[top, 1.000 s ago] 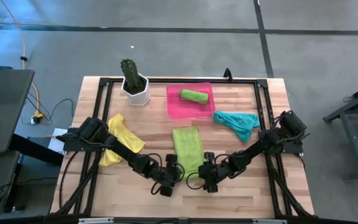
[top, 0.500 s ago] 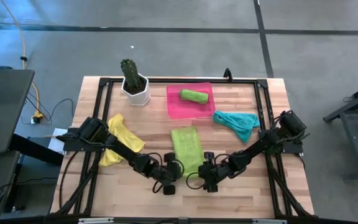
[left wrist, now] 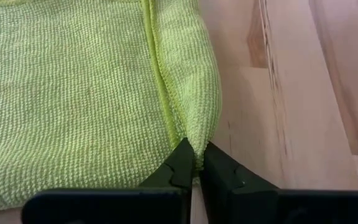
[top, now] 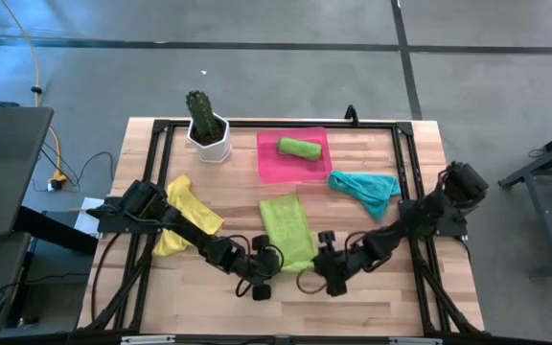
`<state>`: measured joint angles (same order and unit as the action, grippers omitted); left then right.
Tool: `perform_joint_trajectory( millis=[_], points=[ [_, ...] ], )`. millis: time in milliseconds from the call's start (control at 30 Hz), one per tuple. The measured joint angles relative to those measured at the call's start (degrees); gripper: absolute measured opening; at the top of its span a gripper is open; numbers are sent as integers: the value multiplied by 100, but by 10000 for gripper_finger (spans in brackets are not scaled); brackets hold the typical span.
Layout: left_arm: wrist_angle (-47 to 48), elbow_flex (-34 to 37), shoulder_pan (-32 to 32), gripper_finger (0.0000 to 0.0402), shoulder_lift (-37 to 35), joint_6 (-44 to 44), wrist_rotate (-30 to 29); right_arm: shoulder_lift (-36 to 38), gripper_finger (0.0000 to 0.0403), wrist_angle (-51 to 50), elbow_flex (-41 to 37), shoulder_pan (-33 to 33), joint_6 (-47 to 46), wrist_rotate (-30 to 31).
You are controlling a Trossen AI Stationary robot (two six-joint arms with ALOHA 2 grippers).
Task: Roll microfiber towels into tight, uniform cylinder then place into a basket
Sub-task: Roll the light green microfiber cloth
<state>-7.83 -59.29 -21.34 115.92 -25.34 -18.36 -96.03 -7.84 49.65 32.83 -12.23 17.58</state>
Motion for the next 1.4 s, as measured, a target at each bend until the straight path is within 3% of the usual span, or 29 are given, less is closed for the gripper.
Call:
perform_joint_trajectory(
  millis=[167,300,567,667,800,967,1200,1400],
  points=[
    [12,0,0,9,0,0,17,-457,128,-17,0,103,207,6],
    [15,0,0,9,0,0,34,-743,128,36,23,124,192,415],
    [4,0,-15,10,-11,-120,512,-830,122,56,31,115,148,658],
    [10,0,-3,10,-11,-231,658,-830,90,49,30,89,-84,460],
    [6,0,-4,10,-9,-302,754,-832,18,33,26,77,-232,234],
    [8,0,-4,10,-5,-302,768,-727,15,42,18,-99,-586,-257],
    [45,28,-6,10,-155,-308,836,-222,2,150,-5,-756,-1072,-1984],
    [129,28,-9,10,-204,-667,999,-217,1,249,-7,-1389,-1741,-2897]
  ],
)
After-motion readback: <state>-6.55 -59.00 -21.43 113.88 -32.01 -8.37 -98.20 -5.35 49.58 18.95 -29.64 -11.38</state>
